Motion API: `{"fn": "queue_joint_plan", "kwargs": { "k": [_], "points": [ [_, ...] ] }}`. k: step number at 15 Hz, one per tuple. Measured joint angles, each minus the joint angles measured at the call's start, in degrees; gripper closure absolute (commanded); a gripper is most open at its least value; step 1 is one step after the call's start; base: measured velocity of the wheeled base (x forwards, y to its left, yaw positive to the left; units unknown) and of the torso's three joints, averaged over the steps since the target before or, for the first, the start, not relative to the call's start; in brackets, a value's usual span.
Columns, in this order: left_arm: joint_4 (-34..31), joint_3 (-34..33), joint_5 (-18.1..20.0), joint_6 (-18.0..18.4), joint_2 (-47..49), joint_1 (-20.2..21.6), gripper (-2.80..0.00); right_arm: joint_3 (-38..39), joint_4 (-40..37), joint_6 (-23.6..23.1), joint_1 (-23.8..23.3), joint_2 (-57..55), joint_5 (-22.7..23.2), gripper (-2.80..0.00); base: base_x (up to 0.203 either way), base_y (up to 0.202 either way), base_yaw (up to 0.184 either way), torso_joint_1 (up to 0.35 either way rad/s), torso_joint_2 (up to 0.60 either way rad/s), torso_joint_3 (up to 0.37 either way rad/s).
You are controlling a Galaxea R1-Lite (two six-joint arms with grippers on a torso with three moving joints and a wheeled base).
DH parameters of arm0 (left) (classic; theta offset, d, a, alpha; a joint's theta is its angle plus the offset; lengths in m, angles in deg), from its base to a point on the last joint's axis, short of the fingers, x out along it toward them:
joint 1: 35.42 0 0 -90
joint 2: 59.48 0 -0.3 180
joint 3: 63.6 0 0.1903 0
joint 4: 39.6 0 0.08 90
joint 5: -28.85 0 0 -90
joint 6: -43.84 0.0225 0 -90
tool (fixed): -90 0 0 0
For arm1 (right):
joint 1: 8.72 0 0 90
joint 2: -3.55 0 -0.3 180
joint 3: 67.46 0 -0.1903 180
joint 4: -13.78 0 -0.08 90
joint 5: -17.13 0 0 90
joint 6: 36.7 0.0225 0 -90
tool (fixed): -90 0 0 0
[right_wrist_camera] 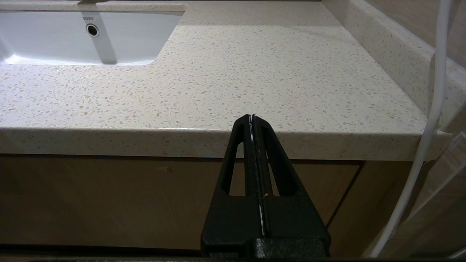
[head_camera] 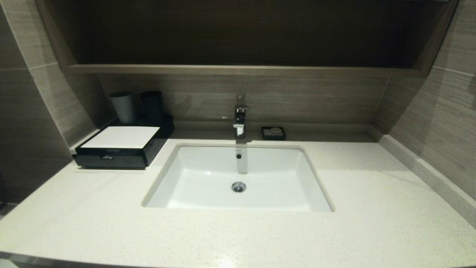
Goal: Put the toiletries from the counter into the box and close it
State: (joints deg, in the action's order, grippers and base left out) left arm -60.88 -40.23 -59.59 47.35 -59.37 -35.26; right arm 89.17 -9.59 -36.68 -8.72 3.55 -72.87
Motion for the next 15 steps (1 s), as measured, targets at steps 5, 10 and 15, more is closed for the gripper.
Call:
{"fn": "queue_joint_plan", "kwargs": {
  "k": [5,10,15],
  "points": [
    [0.0,0.0,0.0,0.0,0.0,0.0,0.00,0.0,0.0,-0.2,0.0,0.0,0.0,0.00,0.000,0.000,0.000,0.000,0.00,0.000],
    [0.0,0.0,0.0,0.0,0.0,0.0,0.00,0.0,0.0,-0.1,0.0,0.0,0.0,0.00,0.000,0.000,0.000,0.000,0.00,0.000],
    [0.0,0.0,0.0,0.0,0.0,0.0,0.00,0.0,0.0,-0.1,0.0,0.0,0.0,0.00,0.000,0.000,0.000,0.000,0.00,0.000]
  ]
}}
